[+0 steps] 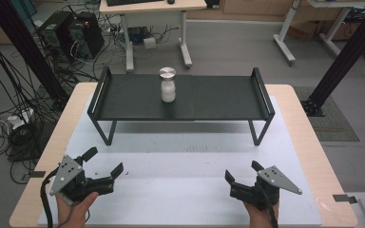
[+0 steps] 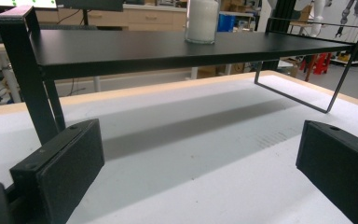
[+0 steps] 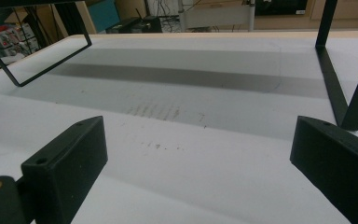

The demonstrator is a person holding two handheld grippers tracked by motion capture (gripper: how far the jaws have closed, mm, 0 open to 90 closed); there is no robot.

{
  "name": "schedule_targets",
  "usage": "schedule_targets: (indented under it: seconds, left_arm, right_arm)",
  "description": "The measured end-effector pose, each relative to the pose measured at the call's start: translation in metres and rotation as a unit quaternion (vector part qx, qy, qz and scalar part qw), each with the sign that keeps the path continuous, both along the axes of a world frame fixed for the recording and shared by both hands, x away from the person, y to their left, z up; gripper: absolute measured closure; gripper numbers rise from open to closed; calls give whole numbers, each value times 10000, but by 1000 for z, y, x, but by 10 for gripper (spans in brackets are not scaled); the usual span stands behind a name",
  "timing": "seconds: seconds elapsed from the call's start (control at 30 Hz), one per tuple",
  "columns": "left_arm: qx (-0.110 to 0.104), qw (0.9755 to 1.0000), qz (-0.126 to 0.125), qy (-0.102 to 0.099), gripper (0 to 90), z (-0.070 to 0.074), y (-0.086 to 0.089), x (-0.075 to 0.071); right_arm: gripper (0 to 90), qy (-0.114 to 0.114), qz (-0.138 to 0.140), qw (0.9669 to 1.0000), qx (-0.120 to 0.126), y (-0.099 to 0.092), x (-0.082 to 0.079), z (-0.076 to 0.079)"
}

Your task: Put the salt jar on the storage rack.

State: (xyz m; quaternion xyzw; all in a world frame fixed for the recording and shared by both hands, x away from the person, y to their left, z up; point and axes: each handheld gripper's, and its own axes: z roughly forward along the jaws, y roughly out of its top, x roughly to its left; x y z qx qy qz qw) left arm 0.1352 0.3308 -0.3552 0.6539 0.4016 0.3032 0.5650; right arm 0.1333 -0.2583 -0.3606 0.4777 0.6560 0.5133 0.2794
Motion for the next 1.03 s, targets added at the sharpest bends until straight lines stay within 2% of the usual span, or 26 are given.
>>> schedule_targets:
  seconds: [0.23, 0.7, 1.03]
  left_arm:
    - [16, 10000, 21, 5, 12, 1, 1, -1]
    - [28, 10000, 20, 35, 12, 1, 0, -1]
    - [-6, 10000, -8, -72, 12, 4, 2, -2]
  right_arm:
    - [30, 1, 58, 10000, -25, 2, 2, 1]
    - [31, -47, -6, 10000, 8, -3, -7, 0]
    - [30, -72, -47, 10000, 5, -6, -11, 1]
